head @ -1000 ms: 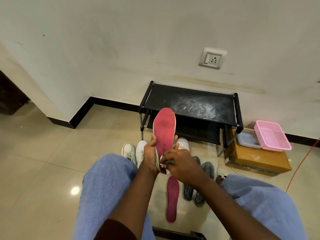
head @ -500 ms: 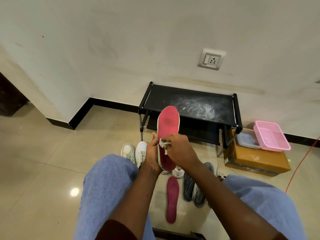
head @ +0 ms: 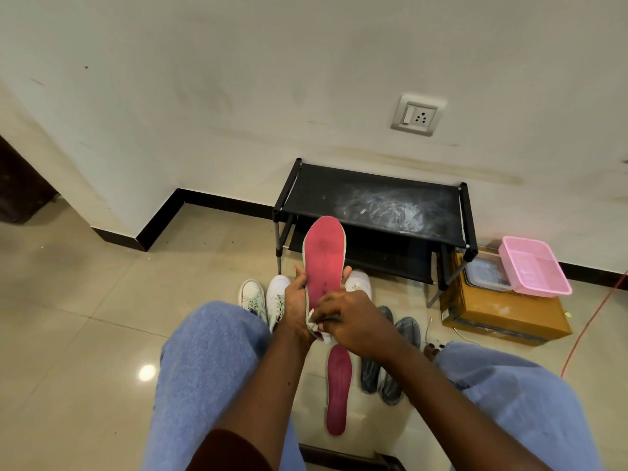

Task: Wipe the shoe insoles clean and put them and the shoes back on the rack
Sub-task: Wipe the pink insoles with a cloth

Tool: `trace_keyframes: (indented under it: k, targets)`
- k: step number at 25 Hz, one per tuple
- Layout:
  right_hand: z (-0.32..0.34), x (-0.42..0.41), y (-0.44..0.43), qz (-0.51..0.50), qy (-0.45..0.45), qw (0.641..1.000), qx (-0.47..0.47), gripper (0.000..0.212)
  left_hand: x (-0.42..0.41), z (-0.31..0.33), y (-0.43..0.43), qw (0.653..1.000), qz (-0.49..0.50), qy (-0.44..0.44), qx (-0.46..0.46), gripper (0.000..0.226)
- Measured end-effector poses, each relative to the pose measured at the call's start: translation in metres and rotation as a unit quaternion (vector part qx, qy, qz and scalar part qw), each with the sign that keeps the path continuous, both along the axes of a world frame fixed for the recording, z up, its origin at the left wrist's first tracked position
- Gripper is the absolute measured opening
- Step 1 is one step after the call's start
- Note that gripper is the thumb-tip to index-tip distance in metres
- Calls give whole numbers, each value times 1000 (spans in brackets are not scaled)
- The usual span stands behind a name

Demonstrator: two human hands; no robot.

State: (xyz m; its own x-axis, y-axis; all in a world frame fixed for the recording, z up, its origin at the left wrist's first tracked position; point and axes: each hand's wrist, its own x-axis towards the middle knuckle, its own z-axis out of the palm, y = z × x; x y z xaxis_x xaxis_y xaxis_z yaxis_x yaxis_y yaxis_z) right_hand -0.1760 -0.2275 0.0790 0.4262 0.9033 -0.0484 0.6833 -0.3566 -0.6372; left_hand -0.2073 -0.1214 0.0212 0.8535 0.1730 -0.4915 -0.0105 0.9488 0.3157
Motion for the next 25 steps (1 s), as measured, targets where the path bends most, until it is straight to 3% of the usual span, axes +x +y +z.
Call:
trace_keyframes:
  k: [5,11,17,22,25]
  targets:
    - [-3,10,13,-74,-16,995,57,17,4,3,2,1000,-12,-4,3,75]
    - [-2,27,39,-152,-82,981,85,21,8,3,-6,999,38,-18,6,60]
    - [-11,-3,10,-88,-53,988,116,22,2,1,5,999,1,-44,-18,69]
    - [-23,-13,-19,29,-54,989,136,20,1,-3,7,999,9,-40,-3,69]
    - [-20,-7,-19,22,-46,988,143,20,4,-3,8,999,-1,-46,-7,71]
